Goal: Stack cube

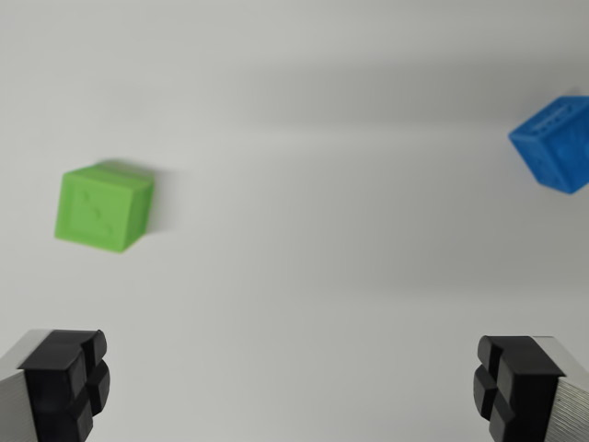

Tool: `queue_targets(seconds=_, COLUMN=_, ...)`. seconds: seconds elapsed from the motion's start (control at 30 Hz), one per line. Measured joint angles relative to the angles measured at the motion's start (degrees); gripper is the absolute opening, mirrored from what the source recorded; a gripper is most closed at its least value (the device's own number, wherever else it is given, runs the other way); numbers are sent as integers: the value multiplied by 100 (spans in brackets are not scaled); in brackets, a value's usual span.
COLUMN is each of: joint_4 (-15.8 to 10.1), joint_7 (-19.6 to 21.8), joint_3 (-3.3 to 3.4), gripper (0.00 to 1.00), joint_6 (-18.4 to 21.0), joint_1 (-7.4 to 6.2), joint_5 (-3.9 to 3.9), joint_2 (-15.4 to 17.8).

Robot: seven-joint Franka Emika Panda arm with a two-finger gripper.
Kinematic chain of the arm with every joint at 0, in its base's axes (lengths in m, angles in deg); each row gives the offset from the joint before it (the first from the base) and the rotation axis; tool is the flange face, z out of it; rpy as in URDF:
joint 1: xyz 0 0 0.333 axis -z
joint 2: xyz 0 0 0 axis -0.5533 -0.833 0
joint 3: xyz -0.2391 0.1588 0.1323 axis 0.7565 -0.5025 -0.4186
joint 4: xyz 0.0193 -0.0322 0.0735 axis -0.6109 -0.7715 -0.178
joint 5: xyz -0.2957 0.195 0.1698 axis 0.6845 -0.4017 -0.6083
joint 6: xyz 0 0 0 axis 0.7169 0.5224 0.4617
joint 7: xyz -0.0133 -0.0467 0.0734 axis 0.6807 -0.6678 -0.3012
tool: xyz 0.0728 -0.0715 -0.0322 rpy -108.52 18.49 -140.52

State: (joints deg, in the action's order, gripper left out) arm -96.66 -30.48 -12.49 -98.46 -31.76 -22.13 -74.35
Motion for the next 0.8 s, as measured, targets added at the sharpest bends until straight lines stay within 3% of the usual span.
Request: queue_targets(seconds=0.8, joint_4=-329, joint_7=729, joint_3=-29, gripper=100, joint_6=-532, joint_1=-343, joint_5=23, joint_2=-287)
